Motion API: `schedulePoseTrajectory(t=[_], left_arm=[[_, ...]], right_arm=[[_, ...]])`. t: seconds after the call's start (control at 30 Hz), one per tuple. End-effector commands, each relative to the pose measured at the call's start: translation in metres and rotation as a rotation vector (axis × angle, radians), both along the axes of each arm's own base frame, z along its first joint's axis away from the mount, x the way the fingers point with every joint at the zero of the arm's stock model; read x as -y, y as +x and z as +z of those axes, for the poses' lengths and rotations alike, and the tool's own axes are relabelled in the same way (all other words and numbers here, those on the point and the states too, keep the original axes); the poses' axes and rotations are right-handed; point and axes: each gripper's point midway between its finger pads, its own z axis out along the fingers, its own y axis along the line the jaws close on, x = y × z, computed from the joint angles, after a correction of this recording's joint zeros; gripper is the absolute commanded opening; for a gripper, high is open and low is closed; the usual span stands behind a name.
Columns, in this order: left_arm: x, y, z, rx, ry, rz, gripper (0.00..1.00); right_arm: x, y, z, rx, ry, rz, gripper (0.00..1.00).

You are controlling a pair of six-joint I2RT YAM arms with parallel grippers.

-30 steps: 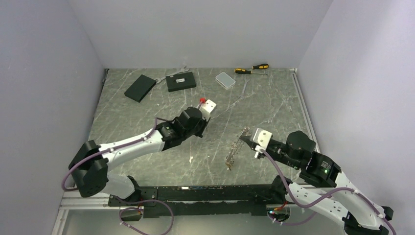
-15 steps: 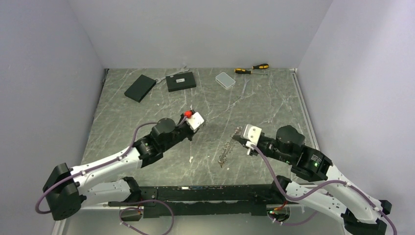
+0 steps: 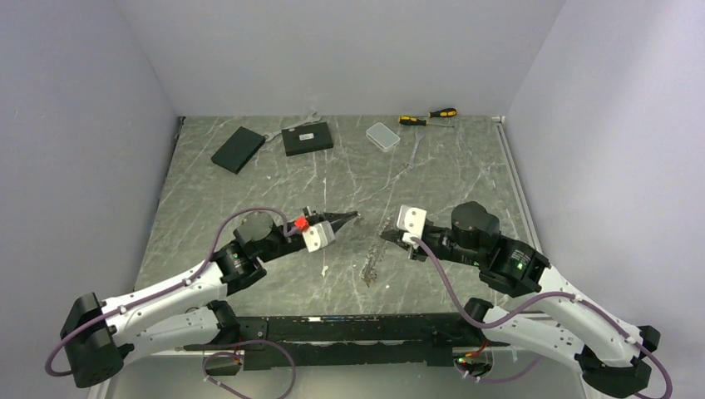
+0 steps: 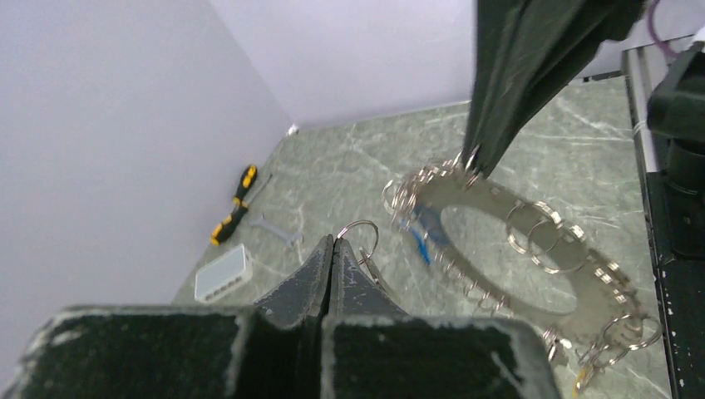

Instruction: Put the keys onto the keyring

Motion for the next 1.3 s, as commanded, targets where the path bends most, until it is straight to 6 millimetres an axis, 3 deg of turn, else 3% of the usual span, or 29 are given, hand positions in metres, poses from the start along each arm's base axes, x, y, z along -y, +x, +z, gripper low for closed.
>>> schedulePoseTrajectory(t=[0.0,0.17,0.73,1.27], left_arm=[[0.003,-0.025,0.034,0.203,-0.047,-0.107,0.00],[0.004,-0.036,0.025,0.306,0.011,-0.154,0.00],[0.014,-0.039,0.015,0.388,0.081,-0.182,0.00],[0.018,-0.049,0.019,0.450,0.079,-0.229,0.00]], right_arm=[[-0.014,-0.008,0.043,0.032,0.139,0.064,0.00],[-0.022,-0.009,0.045,-0.004,0.167,0.081,0.00],[-0.035,-0.017,0.044,-0.053,0.194,0.140,0.00],[-0.040,-0.021,0.029,-0.094,0.178,0.164,0.00]])
